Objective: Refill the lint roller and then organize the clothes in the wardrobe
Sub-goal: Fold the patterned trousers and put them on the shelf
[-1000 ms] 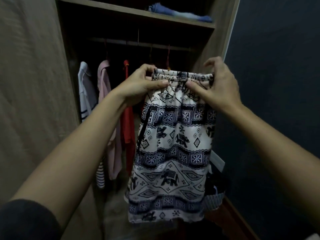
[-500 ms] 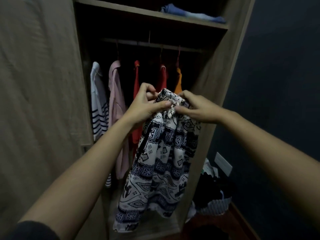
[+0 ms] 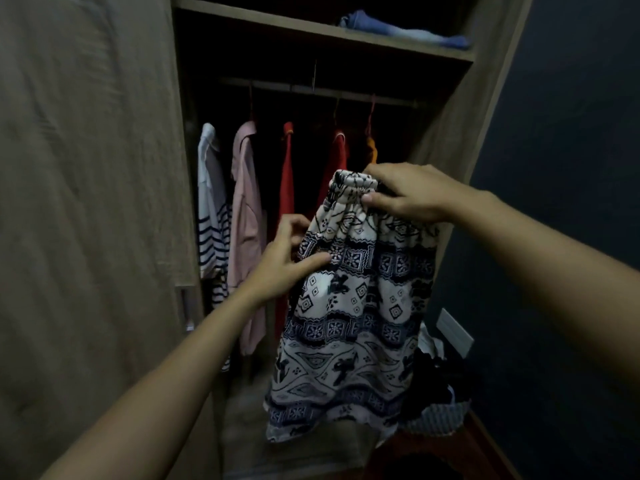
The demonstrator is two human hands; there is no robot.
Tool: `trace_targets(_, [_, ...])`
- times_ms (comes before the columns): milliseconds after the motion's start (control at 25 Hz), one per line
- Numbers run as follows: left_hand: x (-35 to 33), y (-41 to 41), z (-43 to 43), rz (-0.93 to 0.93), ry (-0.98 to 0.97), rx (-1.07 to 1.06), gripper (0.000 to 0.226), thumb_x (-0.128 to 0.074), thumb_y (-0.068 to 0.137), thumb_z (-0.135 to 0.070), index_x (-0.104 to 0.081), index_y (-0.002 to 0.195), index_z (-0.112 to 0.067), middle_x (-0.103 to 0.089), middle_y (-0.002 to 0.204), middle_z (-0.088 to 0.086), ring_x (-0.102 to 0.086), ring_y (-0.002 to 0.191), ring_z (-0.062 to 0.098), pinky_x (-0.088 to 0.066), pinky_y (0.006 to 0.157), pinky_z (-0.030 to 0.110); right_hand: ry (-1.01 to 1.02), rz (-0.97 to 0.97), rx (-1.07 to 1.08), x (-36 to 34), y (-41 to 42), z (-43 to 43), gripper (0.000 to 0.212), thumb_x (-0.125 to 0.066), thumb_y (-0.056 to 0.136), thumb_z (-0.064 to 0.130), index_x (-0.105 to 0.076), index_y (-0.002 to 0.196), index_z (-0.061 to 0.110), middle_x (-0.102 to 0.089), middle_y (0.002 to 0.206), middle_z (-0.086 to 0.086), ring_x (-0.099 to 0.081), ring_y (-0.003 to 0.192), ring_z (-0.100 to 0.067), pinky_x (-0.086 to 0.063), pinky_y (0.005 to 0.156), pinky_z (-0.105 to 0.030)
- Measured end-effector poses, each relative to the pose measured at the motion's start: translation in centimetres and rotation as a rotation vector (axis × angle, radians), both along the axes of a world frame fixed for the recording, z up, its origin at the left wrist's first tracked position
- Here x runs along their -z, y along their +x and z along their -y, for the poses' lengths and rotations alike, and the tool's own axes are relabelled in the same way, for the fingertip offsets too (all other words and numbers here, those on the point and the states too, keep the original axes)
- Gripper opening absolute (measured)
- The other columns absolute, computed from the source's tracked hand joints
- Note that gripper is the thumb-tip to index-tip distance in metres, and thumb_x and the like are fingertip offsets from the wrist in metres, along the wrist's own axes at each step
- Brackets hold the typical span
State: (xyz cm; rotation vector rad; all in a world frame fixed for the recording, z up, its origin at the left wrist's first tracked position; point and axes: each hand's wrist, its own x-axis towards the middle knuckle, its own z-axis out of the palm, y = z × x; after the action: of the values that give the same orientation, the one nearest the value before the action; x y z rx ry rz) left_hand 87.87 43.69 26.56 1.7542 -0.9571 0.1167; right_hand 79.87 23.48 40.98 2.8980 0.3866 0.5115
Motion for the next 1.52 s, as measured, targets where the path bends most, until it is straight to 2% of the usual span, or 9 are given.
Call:
trace_targets(160, [1.9, -1.2, 1.0, 0.103, -0.057, -0.020, 0.015, -0.061, 0.084, -0.048, -0.048, 0.091, -0.043, -0.056, 0.079, -0.025, -0.052, 0.070, -0.007, -0.044, 0.067, 0.025, -0.031, 0.026, -0.016, -2.8, -1.0, 0.5, 0.039, -0.039, 0.093, 0.047, -0.046, 0.122, 0.021, -0.054, 0.129, -0.004, -0.050, 0.118, -0.026, -0.040, 0.088, -0.043])
trace_targets(400, [4.0, -1.3, 3.4, -0.007, 0.033, 0.159, 0.017, -0.059, 0.085, -0.047, -0.069, 0.094, -0.036, -0.034, 0.140, -0.016, -0.034, 0.125, -0.013, -0.029, 0.099, 0.006, -0.044, 0.035, 0.026, -6.4, -2.1, 1.4, 0.036, -0.040, 0.093, 0.049, -0.050, 0.111, 0.019, -0.057, 0.113, 0.000, -0.051, 0.102, -0.020, -0.037, 0.083, -0.042])
trace_targets(520, [5.8, -1.4, 5.0, -0.002, 0.048, 0.125, 0.038, -0.052, 0.084, -0.051, -0.066, 0.073, -0.018, -0.058, 0.099, -0.011, -0.052, 0.089, -0.011, -0.041, 0.080, 0.017, -0.085, 0.058, 0.077, -7.8, -3.1, 2.1, 0.044, -0.034, 0.083, 0.056, -0.050, 0.106, 0.022, -0.049, 0.100, 0.004, -0.045, 0.092, -0.015, -0.034, 0.076, -0.035])
trace_targets(600, [6.3, -1.1, 5.6, -0.007, -0.010, 0.051, 0.044, -0.049, 0.089, -0.049, -0.043, 0.056, -0.021, -0.042, 0.062, -0.011, -0.042, 0.055, -0.003, -0.032, 0.057, 0.020, -0.133, 0.047, 0.113, -8.0, -3.8, 3.2, 0.043, -0.033, 0.081, 0.057, -0.049, 0.098, 0.021, -0.053, 0.095, -0.002, -0.048, 0.086, -0.020, -0.034, 0.070, -0.034])
trace_targets(760, [6.0, -2.1, 6.5, 0.030, -0.199, -0.015, 0.069, -0.021, 0.085, -0.073, -0.047, 0.069, -0.012, -0.043, 0.067, -0.003, -0.040, 0.061, 0.000, -0.031, 0.059, 0.014, 0.052, 0.026, 0.177, -7.9, -5.3, 6.5, 0.049, -0.043, 0.090, 0.047, -0.052, 0.119, 0.008, -0.060, 0.106, -0.019, -0.056, 0.095, -0.034, -0.042, 0.076, -0.038])
trace_targets(920, [6.7, -2.0, 7.7, 0.108, 0.027, 0.055, 0.078, -0.046, 0.077, -0.074, -0.056, 0.125, -0.013, -0.054, 0.127, 0.004, -0.049, 0.119, 0.009, -0.040, 0.099, 0.024, 0.191, 0.022, 0.226, -7.9, -5.5, 8.8, 0.039, -0.045, 0.097, 0.029, -0.046, 0.128, 0.005, -0.054, 0.125, -0.019, -0.050, 0.113, -0.033, -0.037, 0.086, -0.036])
trace_targets(1120, [10.7, 0.2, 7.4, 0.074, 0.255, 0.132, 0.059, -0.052, 0.069, -0.074, -0.065, 0.082, -0.017, -0.055, 0.080, -0.009, -0.054, 0.074, -0.002, -0.042, 0.066, 0.022, 0.315, 0.070, 0.219, -8.7, -6.9, 10.6, 0.057, -0.038, 0.082, 0.044, -0.047, 0.127, 0.010, -0.054, 0.120, -0.013, -0.047, 0.104, -0.022, -0.036, 0.086, -0.034])
trace_targets(1400, [13.7, 1.7, 7.0, -0.110, 0.199, 0.149, 0.071, -0.057, 0.066, -0.075, -0.063, 0.115, -0.025, -0.065, 0.119, -0.006, -0.057, 0.109, -0.001, -0.043, 0.093, 0.017, 0.592, 0.093, 0.184, -7.5, -8.8, 14.9, 0.043, -0.043, 0.086, 0.039, -0.052, 0.121, 0.017, -0.054, 0.114, -0.004, -0.052, 0.103, -0.024, -0.040, 0.090, -0.039])
trace_targets(1520, [13.4, 3.6, 6.6, -0.185, 0.086, 0.097, 0.045, -0.064, 0.072, -0.064, -0.061, 0.106, -0.034, -0.065, 0.109, -0.010, -0.059, 0.101, 0.001, -0.046, 0.089, 0.026, 0.680, 0.126, 0.240, -6.7, -9.6, 17.8, 0.017, -0.045, 0.093, 0.034, -0.056, 0.101, 0.023, -0.058, 0.105, -0.001, -0.053, 0.098, -0.026, -0.039, 0.090, -0.042])
